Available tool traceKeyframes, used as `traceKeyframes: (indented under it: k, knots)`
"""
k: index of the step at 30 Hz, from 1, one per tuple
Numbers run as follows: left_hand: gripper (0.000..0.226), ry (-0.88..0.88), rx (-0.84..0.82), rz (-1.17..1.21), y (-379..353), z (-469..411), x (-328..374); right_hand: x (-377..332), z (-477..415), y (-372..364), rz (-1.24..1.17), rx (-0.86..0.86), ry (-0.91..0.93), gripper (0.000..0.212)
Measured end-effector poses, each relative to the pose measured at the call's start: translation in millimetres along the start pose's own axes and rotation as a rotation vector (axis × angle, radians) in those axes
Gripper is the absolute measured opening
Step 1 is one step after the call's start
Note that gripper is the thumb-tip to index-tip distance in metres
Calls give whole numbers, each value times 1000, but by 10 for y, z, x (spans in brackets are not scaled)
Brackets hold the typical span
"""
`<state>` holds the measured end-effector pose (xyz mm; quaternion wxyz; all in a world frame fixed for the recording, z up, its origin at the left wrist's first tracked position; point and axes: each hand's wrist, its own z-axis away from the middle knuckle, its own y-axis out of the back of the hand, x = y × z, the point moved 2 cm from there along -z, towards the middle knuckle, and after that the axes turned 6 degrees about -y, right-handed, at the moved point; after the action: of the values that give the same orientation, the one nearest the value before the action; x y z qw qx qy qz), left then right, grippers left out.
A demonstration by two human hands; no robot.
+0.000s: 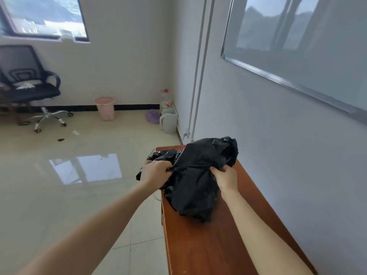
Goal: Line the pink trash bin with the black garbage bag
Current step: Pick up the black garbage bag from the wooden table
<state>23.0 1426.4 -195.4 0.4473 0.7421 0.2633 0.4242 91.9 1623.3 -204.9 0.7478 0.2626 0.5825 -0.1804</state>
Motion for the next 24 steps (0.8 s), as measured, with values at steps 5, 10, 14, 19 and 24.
traceKeyframes:
  k: [5,10,14,19,24]
  knots:
    - [13,92,74,98,570,74,-463,-411,141,-512,173,-49,165,26]
    - [13,128,166,211,1162,218,-1028,-857,296,-1159,301,-80,341,25]
    - [13,129,264,222,1565,397,-1555,-1124,459,-1783,335,-157,393,27]
    - [13,133,335,225,2067,569,-2313,-1474,707,-2682,284,-280,432,27]
    - [4,115,109,356,2309,856,-3171,-1684,1010,-3596,344,-493,554,24]
